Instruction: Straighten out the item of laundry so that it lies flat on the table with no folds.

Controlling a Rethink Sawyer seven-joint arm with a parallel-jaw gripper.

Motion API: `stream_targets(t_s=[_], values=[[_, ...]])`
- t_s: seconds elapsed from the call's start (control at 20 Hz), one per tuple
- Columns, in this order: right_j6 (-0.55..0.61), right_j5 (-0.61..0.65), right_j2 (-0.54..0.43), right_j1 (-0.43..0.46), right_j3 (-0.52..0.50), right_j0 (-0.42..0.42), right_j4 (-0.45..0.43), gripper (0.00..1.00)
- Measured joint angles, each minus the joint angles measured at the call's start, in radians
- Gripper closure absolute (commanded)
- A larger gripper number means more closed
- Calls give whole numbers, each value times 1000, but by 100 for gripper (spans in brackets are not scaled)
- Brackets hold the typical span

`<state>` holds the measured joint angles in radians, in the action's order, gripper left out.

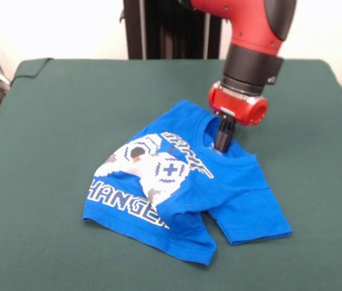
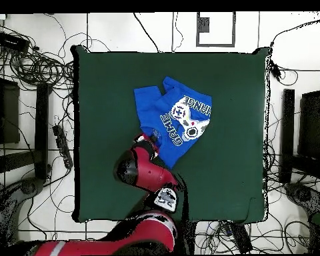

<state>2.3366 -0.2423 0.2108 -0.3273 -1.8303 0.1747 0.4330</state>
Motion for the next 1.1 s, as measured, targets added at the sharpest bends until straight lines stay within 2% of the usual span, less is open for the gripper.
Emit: stream_targets(t_s=[0.1, 0.3, 0.55, 0.65, 0.9, 1.1], values=[[0, 25, 20, 7, 7, 24, 36, 100], [0, 171, 83, 20, 28, 78, 97, 100], [0, 503, 164, 20, 22, 110, 96, 100], [0, 571, 179, 20, 14, 113, 90, 100], [0, 690, 219, 24, -21, 120, 59, 100], [0, 680, 236, 39, -56, 108, 34, 100]])
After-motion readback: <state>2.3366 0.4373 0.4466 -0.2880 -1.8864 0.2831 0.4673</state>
